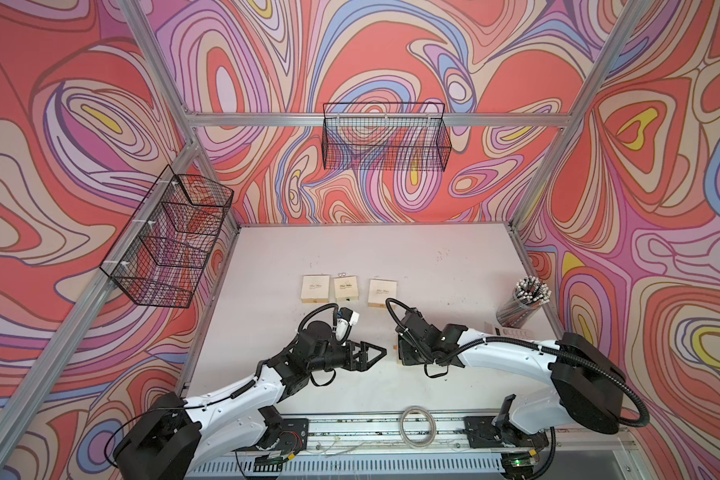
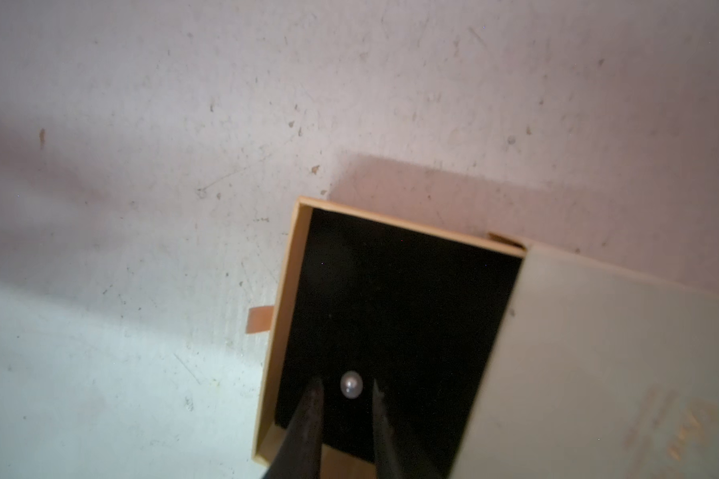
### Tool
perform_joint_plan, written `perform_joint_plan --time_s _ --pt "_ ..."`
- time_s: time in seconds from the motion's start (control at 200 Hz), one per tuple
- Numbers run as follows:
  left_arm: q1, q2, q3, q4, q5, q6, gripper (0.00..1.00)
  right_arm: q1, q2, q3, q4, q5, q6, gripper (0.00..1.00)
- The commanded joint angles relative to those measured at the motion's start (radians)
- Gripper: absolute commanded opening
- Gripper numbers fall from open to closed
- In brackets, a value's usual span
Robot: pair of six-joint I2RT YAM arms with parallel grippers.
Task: Take out the earrings from the drawer-style jewelry box
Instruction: Pick up the earring from the drawer.
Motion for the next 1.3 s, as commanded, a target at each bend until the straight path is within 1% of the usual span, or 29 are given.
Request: perform_joint_plan --time_s 0.0,0.32,0.496,0.711,0.961,1.292 --pt "0.005 -0.019 -0.010 -0.014 -0.021 0.005 0.95 0.013 0.024 0.013 -0.016 0.042 0.016 0.22" --pt "0.005 -0.017 -0.008 -0.019 -0.030 0.002 0.95 0.025 0.054 0.014 0.001 0.071 0.029 0.18" --pt "0.005 -0.015 -0.007 -0.019 -0.030 -0.001 0.96 0.031 0.065 0.013 0.017 0.071 0.038 0.12" --pt "0.005 -0.013 -0.007 -0.018 -0.031 0.002 0.96 0.033 0.018 0.010 -0.006 0.087 0.046 0.07" --pt "0.005 0.010 0.001 0.001 -0.020 0.001 0.96 0.033 -0.029 0.014 -0.033 0.101 0.053 0.04" --pt "0.005 0.012 0.002 0.002 -0.018 0.002 0.95 0.030 -0.067 0.050 -0.060 0.135 0.036 0.02"
